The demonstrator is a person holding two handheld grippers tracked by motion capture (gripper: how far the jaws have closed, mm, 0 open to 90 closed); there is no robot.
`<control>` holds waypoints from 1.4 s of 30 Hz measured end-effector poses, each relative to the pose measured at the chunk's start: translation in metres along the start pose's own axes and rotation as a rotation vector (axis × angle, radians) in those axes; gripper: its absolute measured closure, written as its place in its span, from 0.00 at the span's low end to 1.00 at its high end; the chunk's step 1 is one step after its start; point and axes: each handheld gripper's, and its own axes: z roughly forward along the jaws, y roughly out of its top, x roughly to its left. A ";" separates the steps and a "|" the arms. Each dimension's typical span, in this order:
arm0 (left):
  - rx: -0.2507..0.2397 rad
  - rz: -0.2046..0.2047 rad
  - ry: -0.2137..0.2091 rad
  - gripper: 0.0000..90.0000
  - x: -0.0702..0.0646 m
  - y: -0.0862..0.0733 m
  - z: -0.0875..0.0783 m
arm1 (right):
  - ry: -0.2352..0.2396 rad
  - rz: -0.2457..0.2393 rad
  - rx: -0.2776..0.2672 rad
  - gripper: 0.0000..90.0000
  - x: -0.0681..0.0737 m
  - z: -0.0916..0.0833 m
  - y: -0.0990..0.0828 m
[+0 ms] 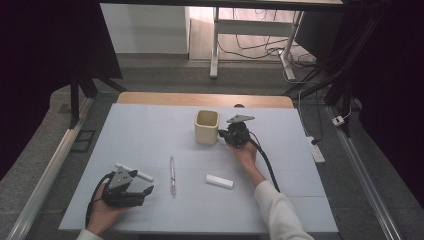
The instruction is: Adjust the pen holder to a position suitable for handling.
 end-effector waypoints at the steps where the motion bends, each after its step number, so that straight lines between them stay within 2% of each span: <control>1: 0.000 0.000 -0.001 0.21 0.000 0.000 0.000 | -0.002 0.002 -0.004 0.99 0.000 -0.001 0.000; 9: -0.009 0.004 -0.006 0.21 0.000 0.000 -0.001 | -0.007 0.021 -0.002 0.99 -0.003 -0.022 -0.003; 18: -0.014 0.006 -0.008 0.21 0.001 0.001 -0.002 | -0.014 0.022 -0.029 0.99 -0.009 -0.061 -0.022; 23: -0.014 0.005 -0.006 0.21 0.001 0.000 -0.002 | -0.002 0.028 -0.046 0.99 -0.007 -0.072 -0.029; 27: -0.011 0.006 -0.008 0.21 0.001 0.000 -0.001 | -0.015 0.016 -0.064 0.80 -0.004 -0.085 -0.039; 30: -0.009 0.008 -0.009 0.21 0.000 0.000 -0.001 | -0.004 0.056 -0.101 0.71 -0.007 -0.100 -0.045; 36: -0.010 0.008 -0.008 0.21 0.000 0.000 -0.001 | -0.007 0.035 -0.123 0.60 -0.006 -0.130 -0.065; 42: -0.013 0.008 -0.006 0.21 0.000 0.000 -0.003 | -0.017 0.019 -0.128 0.56 -0.006 -0.158 -0.089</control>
